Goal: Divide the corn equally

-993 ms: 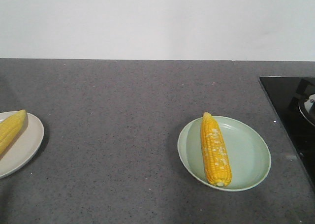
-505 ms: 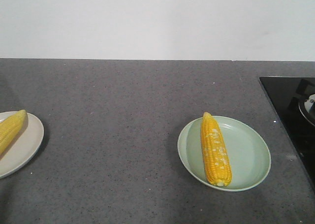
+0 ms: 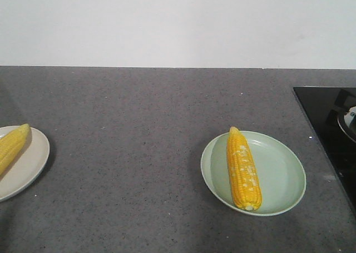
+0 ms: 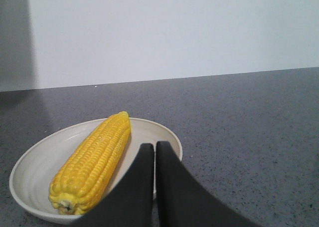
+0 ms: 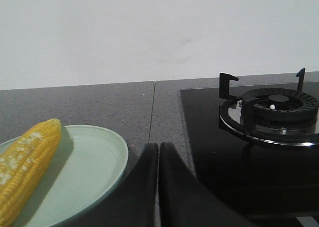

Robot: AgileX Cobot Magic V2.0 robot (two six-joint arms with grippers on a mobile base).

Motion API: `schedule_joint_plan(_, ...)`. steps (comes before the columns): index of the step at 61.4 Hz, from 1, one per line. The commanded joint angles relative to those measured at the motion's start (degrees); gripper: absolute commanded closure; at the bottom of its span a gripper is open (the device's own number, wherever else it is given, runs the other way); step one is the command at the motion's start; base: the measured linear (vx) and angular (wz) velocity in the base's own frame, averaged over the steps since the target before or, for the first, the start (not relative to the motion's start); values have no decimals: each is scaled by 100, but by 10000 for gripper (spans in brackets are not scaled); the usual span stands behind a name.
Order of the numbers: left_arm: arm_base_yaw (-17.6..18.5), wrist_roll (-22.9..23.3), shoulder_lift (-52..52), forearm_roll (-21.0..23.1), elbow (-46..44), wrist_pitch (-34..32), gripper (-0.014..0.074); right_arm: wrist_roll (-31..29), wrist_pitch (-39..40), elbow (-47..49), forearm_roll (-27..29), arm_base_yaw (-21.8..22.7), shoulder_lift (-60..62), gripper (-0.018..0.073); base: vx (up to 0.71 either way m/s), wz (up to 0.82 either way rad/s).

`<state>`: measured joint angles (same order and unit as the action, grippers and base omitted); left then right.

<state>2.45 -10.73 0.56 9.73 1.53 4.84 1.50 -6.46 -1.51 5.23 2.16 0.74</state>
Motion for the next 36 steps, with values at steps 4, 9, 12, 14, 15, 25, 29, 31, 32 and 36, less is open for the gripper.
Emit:
schedule_joint_plan(4, 6, 73, 98, 10, 22, -392, 603, -41, 388, -65, -56, -22, 33, 561, 0, 0)
schedule_joint_plan(9, 6, 73, 98, 10, 22, -392, 603, -41, 388, -65, -56, -22, 33, 561, 0, 0)
schedule_joint_plan(12, 6, 73, 98, 10, 22, -392, 603, -41, 388, -65, -56, -22, 33, 561, 0, 0)
schedule_joint_plan(14, 6, 73, 98, 10, 22, -392, 603, -41, 388, -65, -56, -22, 33, 561, 0, 0)
schedule_joint_plan(15, 6, 73, 98, 10, 22, -392, 603, -41, 388, -65, -56, -22, 33, 561, 0, 0)
schedule_joint_plan(25, 6, 73, 98, 10, 22, -392, 603, -41, 388, -65, -56, -22, 33, 561, 0, 0)
schedule_joint_plan(29, 6, 73, 98, 10, 22, -392, 603, -41, 388, -65, -56, -22, 33, 561, 0, 0)
schedule_joint_plan(31, 6, 73, 98, 10, 22, -392, 603, -41, 388, -65, -56, -22, 33, 561, 0, 0)
schedule_joint_plan(32, 6, 73, 98, 10, 22, -392, 603, -41, 388, -65, -56, -22, 33, 561, 0, 0)
schedule_joint_plan(36, 6, 73, 98, 10, 22, -392, 603, -41, 388, -65, -56, -22, 33, 561, 0, 0)
